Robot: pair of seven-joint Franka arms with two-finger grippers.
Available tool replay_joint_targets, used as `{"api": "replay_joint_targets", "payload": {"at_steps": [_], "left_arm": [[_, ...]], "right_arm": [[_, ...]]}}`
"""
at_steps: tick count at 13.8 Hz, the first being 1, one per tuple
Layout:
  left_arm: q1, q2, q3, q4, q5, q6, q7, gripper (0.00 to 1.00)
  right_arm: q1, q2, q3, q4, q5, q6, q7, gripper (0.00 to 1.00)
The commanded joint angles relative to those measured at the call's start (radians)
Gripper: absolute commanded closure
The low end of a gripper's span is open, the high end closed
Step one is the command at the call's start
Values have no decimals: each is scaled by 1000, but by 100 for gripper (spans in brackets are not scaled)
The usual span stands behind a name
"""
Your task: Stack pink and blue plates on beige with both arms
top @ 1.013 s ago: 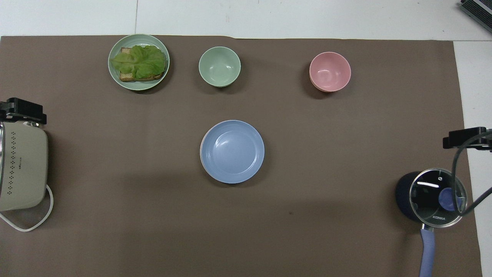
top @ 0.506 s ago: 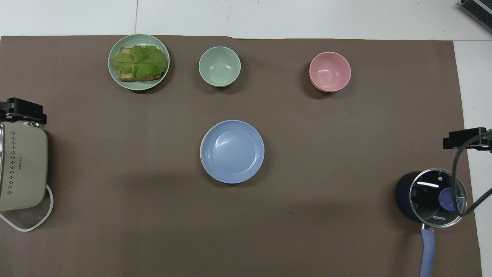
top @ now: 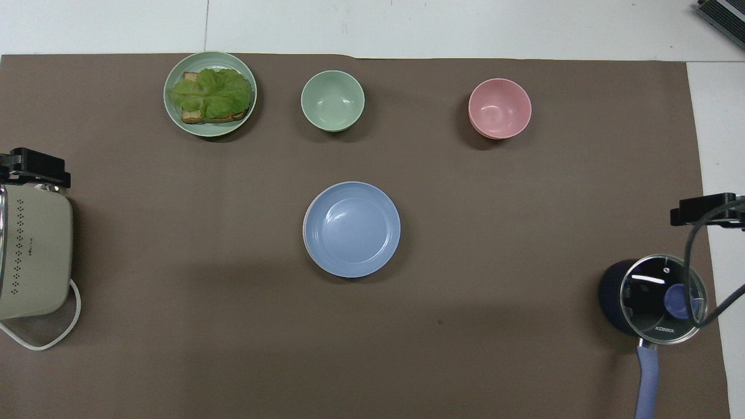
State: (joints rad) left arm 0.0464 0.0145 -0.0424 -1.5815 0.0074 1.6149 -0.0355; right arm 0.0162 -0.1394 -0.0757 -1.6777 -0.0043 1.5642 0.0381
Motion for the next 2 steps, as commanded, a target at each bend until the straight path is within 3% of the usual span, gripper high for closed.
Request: {"api": "replay_joint_targets", "payload": {"at_steps": [1,2], "left_arm": [[10,-8,-7,-2,6,-13,6,0],[10,-8,-7,-2,6,-12,6,0]], "right_arm": [[-4,-6,4,-4,0,-13,-1,0],[-4,-8,4,-4,0,-13,-1,0]]}}
